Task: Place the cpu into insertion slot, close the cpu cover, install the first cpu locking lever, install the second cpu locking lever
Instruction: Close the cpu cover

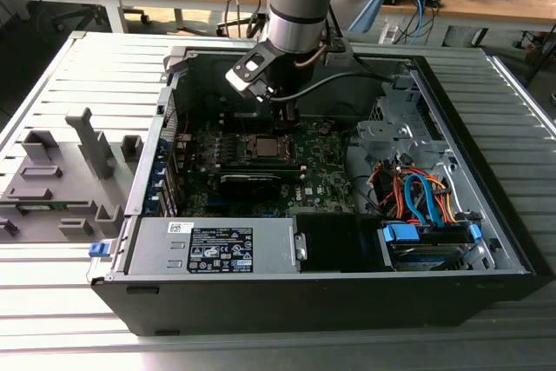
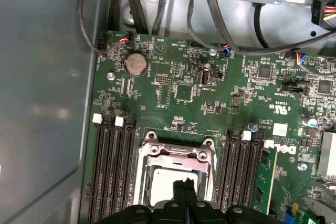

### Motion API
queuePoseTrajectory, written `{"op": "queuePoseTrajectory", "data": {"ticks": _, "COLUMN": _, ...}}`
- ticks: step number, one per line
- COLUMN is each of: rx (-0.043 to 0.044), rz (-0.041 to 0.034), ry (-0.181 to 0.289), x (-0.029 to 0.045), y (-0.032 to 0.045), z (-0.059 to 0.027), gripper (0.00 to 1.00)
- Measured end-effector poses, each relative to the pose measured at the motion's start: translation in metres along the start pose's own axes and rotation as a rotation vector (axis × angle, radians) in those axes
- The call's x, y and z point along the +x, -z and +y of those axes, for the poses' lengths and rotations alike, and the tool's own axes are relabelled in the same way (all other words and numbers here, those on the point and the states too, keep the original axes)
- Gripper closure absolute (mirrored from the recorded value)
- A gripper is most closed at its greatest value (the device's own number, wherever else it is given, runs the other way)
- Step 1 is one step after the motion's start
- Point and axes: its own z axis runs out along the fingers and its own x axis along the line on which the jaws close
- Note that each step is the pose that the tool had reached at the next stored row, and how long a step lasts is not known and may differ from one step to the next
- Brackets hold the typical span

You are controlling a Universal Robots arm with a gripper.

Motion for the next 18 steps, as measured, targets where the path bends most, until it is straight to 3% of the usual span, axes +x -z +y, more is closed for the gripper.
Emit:
{"op": "queuePoseTrajectory", "data": {"ticks": 10, "rx": -0.0009, "rz": -0.0021, "ry": -0.016, "x": 0.0019, "y": -0.0096, "z": -0.0161, "gripper": 0.89}}
{"op": "queuePoseTrajectory", "data": {"ticks": 18, "rx": 0.0003, "rz": -0.0122, "ry": -0.030, "x": 0.0026, "y": -0.0232, "z": -0.0225, "gripper": 0.89}}
